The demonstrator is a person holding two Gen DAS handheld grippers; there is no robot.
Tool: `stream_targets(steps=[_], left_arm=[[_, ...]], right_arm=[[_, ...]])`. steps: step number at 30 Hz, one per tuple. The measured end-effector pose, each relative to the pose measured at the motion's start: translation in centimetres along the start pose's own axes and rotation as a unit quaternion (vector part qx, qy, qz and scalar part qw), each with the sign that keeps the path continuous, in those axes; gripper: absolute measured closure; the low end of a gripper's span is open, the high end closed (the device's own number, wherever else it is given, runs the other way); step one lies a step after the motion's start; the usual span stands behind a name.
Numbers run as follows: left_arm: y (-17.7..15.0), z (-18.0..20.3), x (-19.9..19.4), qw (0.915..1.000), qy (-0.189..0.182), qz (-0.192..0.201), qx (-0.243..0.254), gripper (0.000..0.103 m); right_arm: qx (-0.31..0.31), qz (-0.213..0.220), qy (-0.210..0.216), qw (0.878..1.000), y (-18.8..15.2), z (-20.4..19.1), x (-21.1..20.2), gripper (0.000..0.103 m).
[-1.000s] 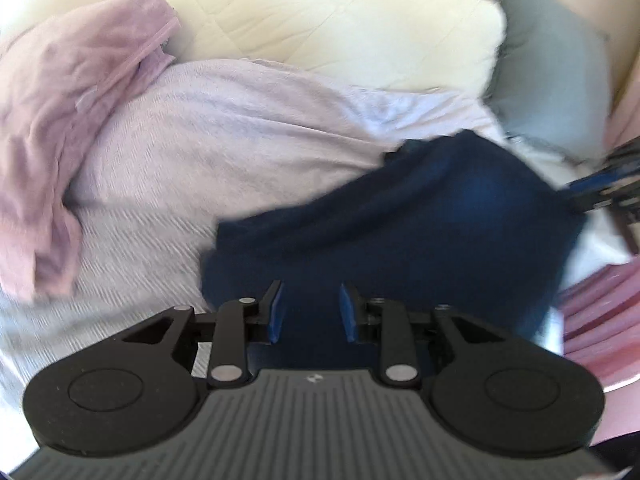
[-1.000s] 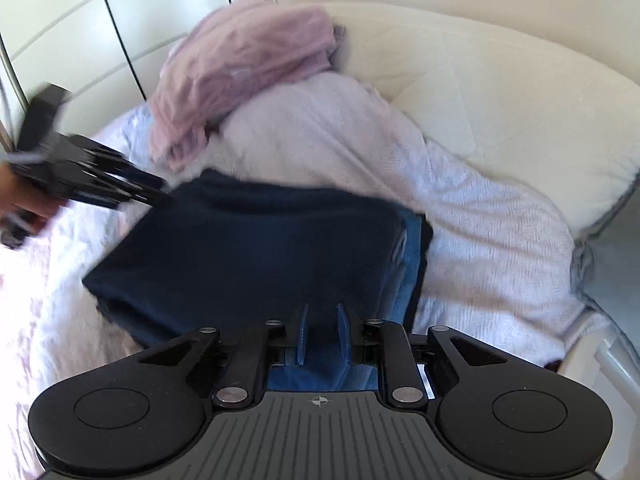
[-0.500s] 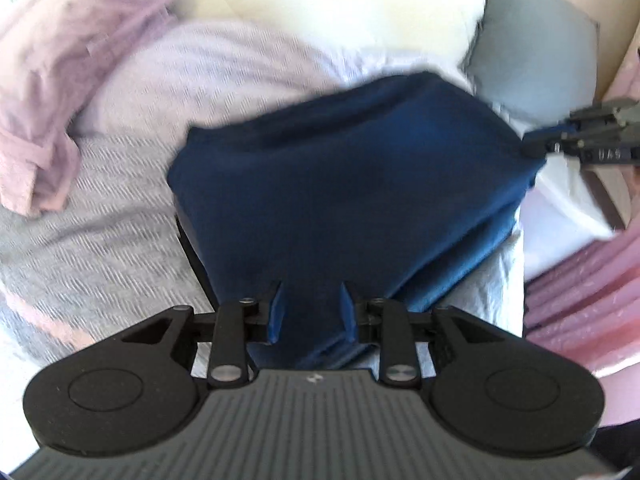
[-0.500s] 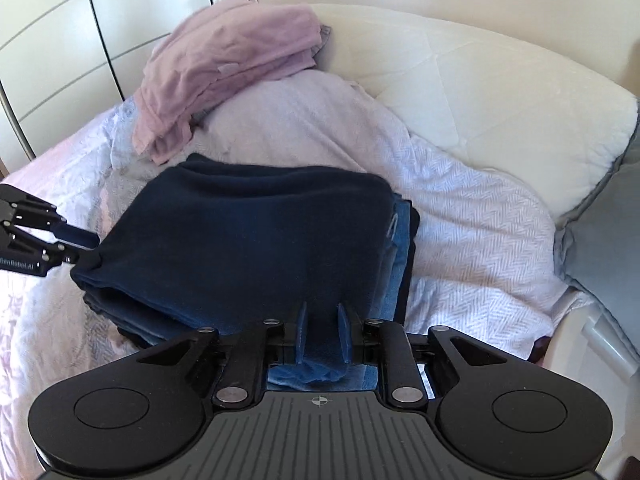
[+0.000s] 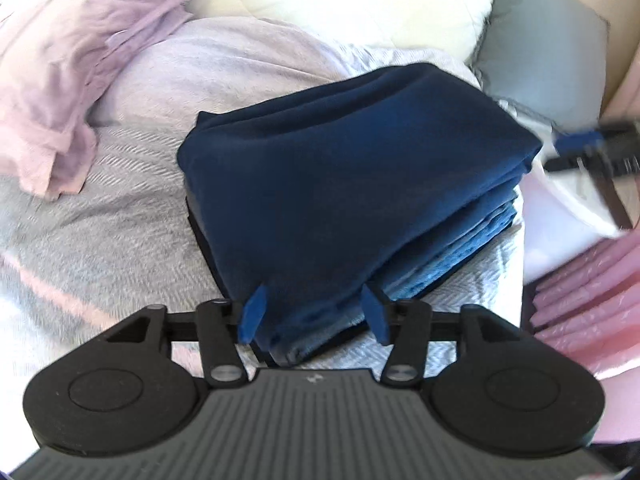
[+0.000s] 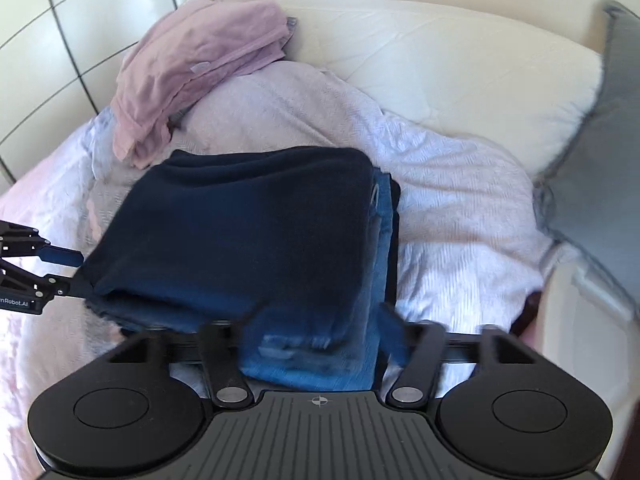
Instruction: Fold clothes
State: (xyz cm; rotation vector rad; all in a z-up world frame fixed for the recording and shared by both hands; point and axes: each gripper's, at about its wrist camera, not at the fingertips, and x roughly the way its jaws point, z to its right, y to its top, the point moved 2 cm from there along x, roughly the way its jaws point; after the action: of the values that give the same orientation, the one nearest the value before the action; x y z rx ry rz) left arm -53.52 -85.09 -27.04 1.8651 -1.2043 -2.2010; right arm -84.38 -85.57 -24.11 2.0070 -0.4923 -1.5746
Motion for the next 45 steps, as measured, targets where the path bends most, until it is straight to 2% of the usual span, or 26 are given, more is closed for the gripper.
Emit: stream_targets(steps=[5,9,12,20,27,34,40,45], left_arm=[[-1.7,1.7,-3.4,0.9998,0.007,0.015,-0.015,0.027],[-3.1,3.1,-6.1,0.9992,0.012,0.026,-0.026,0.024],[-4.5,4.1,-8.2,0.9985,0.018,0.038,-0.034,0.023],[-8.7,6.4,-13.7,0.9961,0.049,0.069,-0.023,0.023],[-11.5,7.6,-16.1,0.9952,0.042,0.078,-0.041,0.023],[-11.8,8.8,-17.4,0.9942,0.044,0.084,-0.050,0.023],[-11.7,9.4,-18.5,0.9931,0.047,0.088,-0.062,0.023],[-11.8,9.5,-19.0,0.9917,0.044,0.090,-0.080,0.023]], right_arm=[[0.075,-0.019,-0.009,0.997,-4.6,-3.1,-3.3,0.033],[0.132,-0.025,-0.012,0.991,-7.7,-5.3,-6.1,0.033],[0.148,-0.019,-0.029,0.988,-9.0,-6.9,-8.1,0.033],[0.163,0.025,-0.049,0.985,-11.4,-10.7,-13.5,0.033],[0.164,0.049,-0.079,0.982,-13.4,-14.3,-16.7,0.033],[0.126,0.037,-0.057,0.990,-13.4,-16.7,-17.8,0.032],[0.105,0.047,-0.073,0.991,-12.8,-18.1,-19.0,0.032],[0.096,0.046,-0.070,0.992,-12.1,-18.9,-19.0,0.032]])
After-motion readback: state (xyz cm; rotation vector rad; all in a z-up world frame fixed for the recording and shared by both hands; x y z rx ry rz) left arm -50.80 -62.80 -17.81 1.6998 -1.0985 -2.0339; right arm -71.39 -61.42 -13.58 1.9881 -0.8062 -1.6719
